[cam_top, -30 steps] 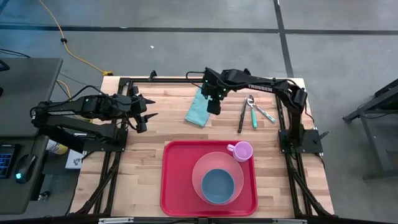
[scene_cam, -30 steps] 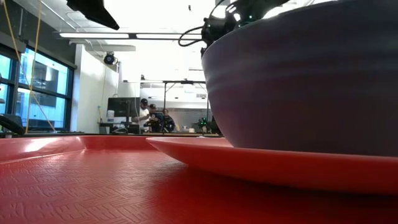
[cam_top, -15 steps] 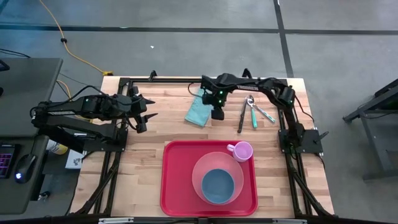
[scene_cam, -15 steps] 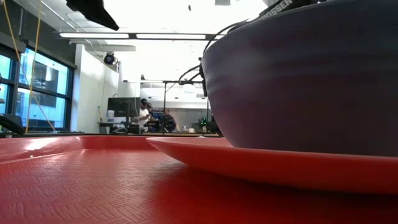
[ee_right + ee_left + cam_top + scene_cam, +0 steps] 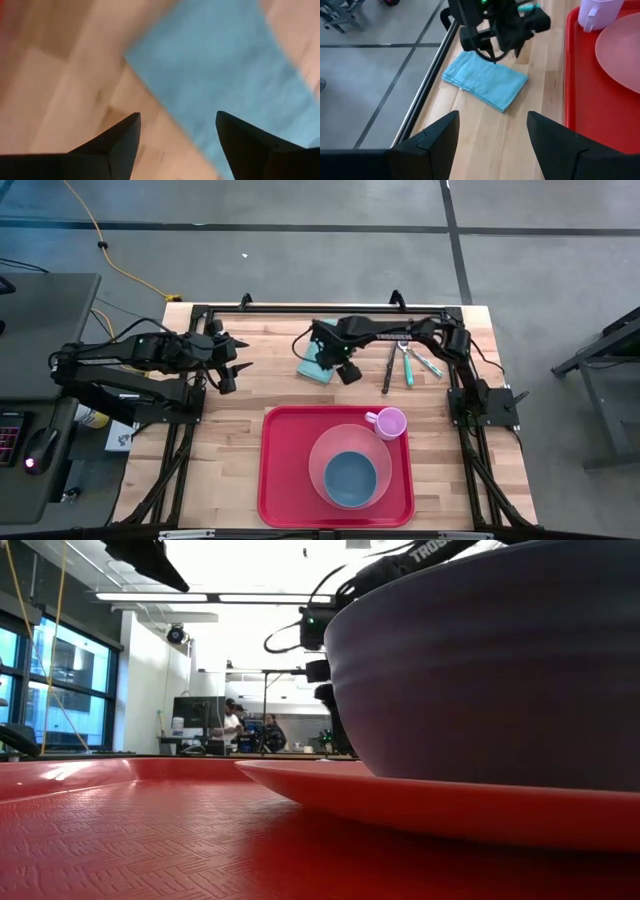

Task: Set up tray
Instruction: Put the blue napkin on the red tray beside the pink plate

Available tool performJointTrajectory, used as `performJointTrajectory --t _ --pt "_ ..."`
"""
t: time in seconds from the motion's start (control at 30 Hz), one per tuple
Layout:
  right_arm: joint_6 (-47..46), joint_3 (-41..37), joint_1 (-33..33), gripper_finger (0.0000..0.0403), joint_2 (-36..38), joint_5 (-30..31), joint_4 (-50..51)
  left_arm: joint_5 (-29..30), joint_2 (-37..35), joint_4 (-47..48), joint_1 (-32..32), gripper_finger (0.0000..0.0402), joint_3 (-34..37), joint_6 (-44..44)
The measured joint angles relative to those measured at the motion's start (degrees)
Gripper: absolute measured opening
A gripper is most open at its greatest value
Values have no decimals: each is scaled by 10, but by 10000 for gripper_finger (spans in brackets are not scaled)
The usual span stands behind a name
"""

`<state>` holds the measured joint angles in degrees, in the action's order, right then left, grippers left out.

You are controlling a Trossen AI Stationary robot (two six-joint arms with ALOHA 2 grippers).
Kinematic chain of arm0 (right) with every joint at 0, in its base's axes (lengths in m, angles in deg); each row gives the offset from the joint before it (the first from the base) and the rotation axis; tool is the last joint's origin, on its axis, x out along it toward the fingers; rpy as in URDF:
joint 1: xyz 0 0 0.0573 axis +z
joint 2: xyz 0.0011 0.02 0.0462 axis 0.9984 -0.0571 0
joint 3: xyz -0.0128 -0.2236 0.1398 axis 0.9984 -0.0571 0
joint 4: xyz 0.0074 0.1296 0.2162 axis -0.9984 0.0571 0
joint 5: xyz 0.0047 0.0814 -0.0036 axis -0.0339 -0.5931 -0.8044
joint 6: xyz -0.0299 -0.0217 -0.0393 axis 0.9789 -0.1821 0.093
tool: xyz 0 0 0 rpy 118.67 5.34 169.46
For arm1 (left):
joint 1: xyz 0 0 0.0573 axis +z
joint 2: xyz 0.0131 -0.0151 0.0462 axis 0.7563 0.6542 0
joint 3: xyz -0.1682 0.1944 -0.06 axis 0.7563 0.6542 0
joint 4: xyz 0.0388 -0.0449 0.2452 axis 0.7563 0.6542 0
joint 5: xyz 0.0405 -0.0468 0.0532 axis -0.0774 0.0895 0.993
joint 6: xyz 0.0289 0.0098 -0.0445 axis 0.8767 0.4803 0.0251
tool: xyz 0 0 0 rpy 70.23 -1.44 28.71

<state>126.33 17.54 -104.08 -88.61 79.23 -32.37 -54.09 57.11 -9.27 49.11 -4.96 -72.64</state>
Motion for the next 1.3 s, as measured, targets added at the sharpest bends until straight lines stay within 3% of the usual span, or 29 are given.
performJointTrajectory --t 0.27,1.1,1.3 --pt "-13 0 22 240 0 -53 -18 0 14 4 0 264 0 0" --pt "-30 2 -11 240 -62 -99 -41 -2 18 3 0 264 0 5" --pt "-42 3 -11 201 -89 -118 -43 -2 18 3 0 264 0 5"
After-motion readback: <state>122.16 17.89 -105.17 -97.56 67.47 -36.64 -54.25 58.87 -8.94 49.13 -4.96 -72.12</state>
